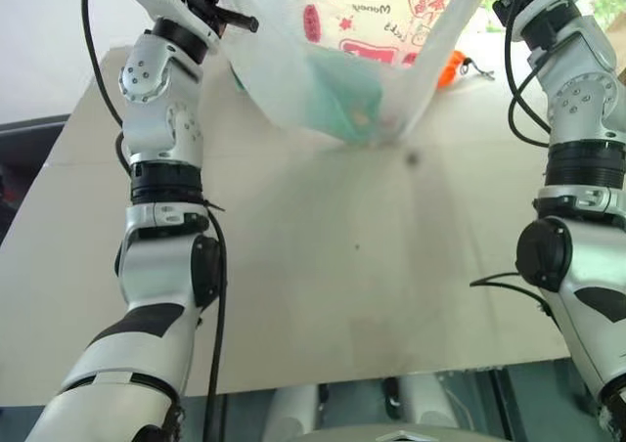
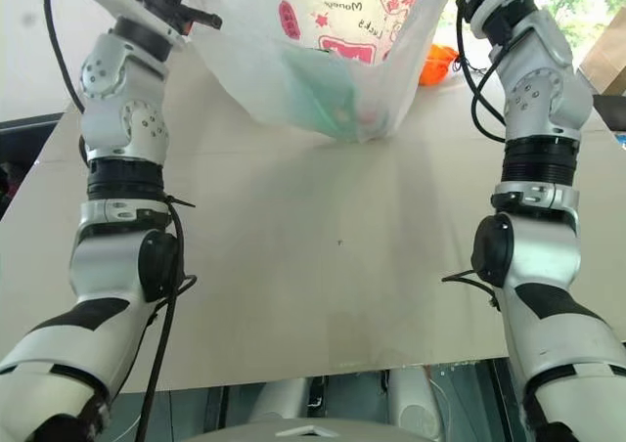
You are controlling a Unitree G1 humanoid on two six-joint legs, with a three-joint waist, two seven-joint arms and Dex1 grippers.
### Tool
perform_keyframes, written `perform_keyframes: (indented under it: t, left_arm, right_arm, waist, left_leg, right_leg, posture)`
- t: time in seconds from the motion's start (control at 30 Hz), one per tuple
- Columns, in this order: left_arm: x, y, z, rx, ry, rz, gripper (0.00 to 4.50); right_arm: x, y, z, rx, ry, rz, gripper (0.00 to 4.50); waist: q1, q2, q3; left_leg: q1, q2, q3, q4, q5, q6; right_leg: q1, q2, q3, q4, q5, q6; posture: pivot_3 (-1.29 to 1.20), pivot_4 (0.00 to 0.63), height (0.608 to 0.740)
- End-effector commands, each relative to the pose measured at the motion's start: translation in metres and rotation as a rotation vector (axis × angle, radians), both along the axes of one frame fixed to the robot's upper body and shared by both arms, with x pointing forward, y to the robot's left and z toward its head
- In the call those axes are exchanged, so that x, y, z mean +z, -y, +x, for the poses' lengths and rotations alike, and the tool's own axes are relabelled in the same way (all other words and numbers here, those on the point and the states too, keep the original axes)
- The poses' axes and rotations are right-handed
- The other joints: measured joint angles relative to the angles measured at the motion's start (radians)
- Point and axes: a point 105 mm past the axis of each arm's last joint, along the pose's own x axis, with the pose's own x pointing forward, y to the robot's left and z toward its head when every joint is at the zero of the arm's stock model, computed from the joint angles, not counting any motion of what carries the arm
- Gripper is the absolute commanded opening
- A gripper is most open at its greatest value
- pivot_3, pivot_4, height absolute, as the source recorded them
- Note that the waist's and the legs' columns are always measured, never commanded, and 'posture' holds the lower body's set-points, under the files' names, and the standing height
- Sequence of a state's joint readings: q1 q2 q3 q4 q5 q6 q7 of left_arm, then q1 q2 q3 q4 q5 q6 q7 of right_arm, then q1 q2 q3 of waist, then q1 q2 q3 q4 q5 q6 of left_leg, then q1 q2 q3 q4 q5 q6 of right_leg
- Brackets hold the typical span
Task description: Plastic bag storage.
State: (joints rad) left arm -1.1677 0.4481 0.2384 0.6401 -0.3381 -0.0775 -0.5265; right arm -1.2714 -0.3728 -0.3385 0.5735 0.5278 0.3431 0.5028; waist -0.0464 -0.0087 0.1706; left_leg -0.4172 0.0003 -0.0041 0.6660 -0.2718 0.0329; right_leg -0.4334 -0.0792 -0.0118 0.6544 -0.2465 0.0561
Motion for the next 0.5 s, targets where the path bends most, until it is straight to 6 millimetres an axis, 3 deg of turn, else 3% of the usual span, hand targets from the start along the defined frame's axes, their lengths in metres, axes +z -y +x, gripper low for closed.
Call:
perform_keyframes:
  t: [0.03, 0.07, 0.1, 0.17, 0.2, 0.23, 0.27, 0.3, 0.4, 0.43, 0.47, 0.5]
  left_arm:
    - [-0.004, -0.008, -0.013, 0.008, 0.05, 0.071, 0.0]
    - [-0.012, -0.01, -0.013, 0.018, 0.038, 0.086, 0.0]
    - [-0.022, -0.014, -0.014, 0.031, 0.015, 0.086, 0.25]
    - [-0.048, -0.019, -0.023, 0.021, -0.038, 0.108, 0.8]
    - [-0.061, -0.021, -0.028, 0.014, -0.067, 0.128, 1.37]
    - [-0.072, -0.022, -0.034, 0.006, -0.09, 0.144, 1.37]
    - [-0.087, -0.021, -0.044, -0.016, -0.124, 0.174, 1.49]
    - [-0.105, -0.019, -0.058, -0.062, -0.173, 0.217, 2.12]
    - [-0.155, -0.013, -0.106, -0.208, -0.364, 0.311, 3.36]
    - [-0.163, -0.014, -0.119, -0.231, -0.41, 0.317, 3.79]
    - [-0.172, -0.014, -0.13, -0.242, -0.449, 0.328, 4.26]
    - [-0.183, -0.015, -0.143, -0.251, -0.495, 0.345, 4.4]
  right_arm:
    - [0.015, 0.013, -0.016, -0.011, 0.084, -0.028, 0.01]
    - [0.01, 0.015, -0.017, -0.007, 0.07, -0.041, 0.01]
    - [0.002, 0.017, -0.019, 0.014, 0.046, -0.061, 0.6]
    - [-0.026, 0.014, -0.034, 0.115, -0.003, -0.165, 1.36]
    - [-0.041, 0.012, -0.043, 0.166, -0.036, -0.213, 2.0]
    - [-0.055, 0.011, -0.052, 0.217, -0.072, -0.253, 2.0]
    - [-0.076, 0.012, -0.064, 0.263, -0.126, -0.325, 2.23]
    - [-0.102, 0.015, -0.078, 0.298, -0.19, -0.435, 2.8]
    - [-0.178, 0.031, -0.115, 0.315, -0.379, -0.767, 4.22]
    - [-0.19, 0.035, -0.122, 0.306, -0.404, -0.813, 4.5]
    - [-0.198, 0.037, -0.129, 0.317, -0.428, -0.821, 4.5]
    - [-0.209, 0.04, -0.139, 0.336, -0.455, -0.818, 4.5]
  waist:
    - [-0.003, 0.0, 0.0]
    - [-0.004, 0.0, 0.0]
    - [-0.004, 0.0, 0.0]
    - [0.0, 0.0, 0.0]
    - [0.0, 0.0, 0.0]
    - [0.002, 0.0, 0.0]
    - [0.004, 0.0, 0.0]
    - [0.006, 0.0, 0.0]
    - [0.009, 0.0, 0.0]
    - [0.01, 0.0, 0.0]
    - [0.01, 0.0, 0.0]
    - [0.011, 0.0, 0.0]
  left_leg:
    - [0.0, 0.0, 0.0, 0.0, 0.0, 0.0]
    - [0.0, 0.0, 0.0, 0.0, 0.0, 0.0]
    - [0.0, 0.0, -0.001, 0.0, 0.0, 0.0]
    - [0.0, 0.001, -0.002, 0.0, 0.0, 0.0]
    - [0.0, 0.002, -0.003, 0.001, 0.0, 0.0]
    - [0.0, 0.002, -0.003, 0.001, 0.0, 0.0]
    - [0.0, 0.002, -0.003, 0.003, 0.0, 0.0]
    - [0.0, 0.002, -0.004, 0.004, 0.0, 0.0]
    - [0.001, 0.003, -0.004, 0.003, 0.0, 0.0]
    - [0.001, 0.002, -0.004, 0.003, 0.0, 0.0]
    - [0.002, 0.003, -0.003, 0.004, -0.001, 0.001]
    - [0.002, 0.002, -0.003, 0.007, -0.001, 0.001]
  right_leg:
    - [0.0, 0.0, 0.0, 0.0, 0.0, 0.0]
    - [0.0, -0.001, 0.0, 0.001, 0.0, 0.0]
    - [0.0, -0.001, 0.0, 0.002, 0.0, 0.0]
    - [0.0, -0.001, 0.0, 0.003, 0.0, 0.0]
    - [0.001, -0.001, 0.001, 0.005, 0.0, 0.0]
    - [0.001, -0.002, 0.001, 0.005, 0.0, 0.0]
    - [0.0, -0.002, 0.001, 0.006, 0.0, 0.001]
    - [0.001, -0.002, 0.001, 0.008, 0.0, 0.001]
    - [0.002, -0.003, 0.003, 0.007, 0.0, 0.001]
    - [0.002, -0.004, 0.003, 0.006, 0.0, 0.001]
    - [0.003, -0.004, 0.004, 0.006, 0.0, 0.001]
    - [0.002, -0.004, 0.005, 0.005, 0.0, 0.001]
  posture:
    - [0.0, 0.15, 0.74]
    - [0.0, 0.15, 0.74]
    - [0.0, 0.15, 0.74]
    - [0.0, 0.15, 0.74]
    - [0.0, 0.15, 0.74]
    - [0.0, 0.15, 0.74]
    - [0.0, 0.15, 0.74]
    - [0.0, 0.15, 0.74]
    - [0.0, 0.15, 0.74]
    - [0.0, 0.15, 0.74]
    - [0.0, 0.15, 0.74]
    - [0.0, 0.15, 0.74]
